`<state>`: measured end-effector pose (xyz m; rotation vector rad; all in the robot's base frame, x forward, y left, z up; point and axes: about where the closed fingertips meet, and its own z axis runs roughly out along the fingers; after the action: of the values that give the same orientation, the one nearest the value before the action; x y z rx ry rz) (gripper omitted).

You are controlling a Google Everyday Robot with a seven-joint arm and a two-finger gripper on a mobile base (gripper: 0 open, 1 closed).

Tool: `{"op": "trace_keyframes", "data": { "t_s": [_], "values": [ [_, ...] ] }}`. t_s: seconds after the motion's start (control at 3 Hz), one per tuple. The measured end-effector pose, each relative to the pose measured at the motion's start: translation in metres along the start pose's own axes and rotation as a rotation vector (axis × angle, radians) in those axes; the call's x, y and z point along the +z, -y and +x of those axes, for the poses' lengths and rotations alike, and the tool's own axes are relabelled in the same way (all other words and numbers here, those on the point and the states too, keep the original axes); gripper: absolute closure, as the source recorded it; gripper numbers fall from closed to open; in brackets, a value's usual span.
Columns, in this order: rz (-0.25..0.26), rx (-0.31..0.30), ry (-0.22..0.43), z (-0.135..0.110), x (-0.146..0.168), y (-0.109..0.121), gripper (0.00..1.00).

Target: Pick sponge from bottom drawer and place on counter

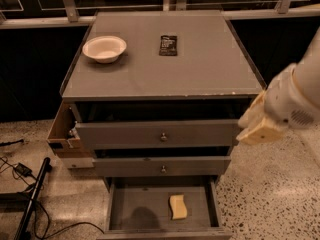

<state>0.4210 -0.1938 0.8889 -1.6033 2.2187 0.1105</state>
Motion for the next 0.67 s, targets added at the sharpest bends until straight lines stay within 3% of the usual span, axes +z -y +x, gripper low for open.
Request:
{"op": "trace_keyframes", "data": {
  "t_s": [0.33, 0.67],
  "values": [
    [-0.079, 0.076, 0.127, 0.012, 0.072, -0.037, 0.84],
    [-0.081, 0.116, 0.14, 0.023, 0.101, -0.051, 1.0]
  ]
}}
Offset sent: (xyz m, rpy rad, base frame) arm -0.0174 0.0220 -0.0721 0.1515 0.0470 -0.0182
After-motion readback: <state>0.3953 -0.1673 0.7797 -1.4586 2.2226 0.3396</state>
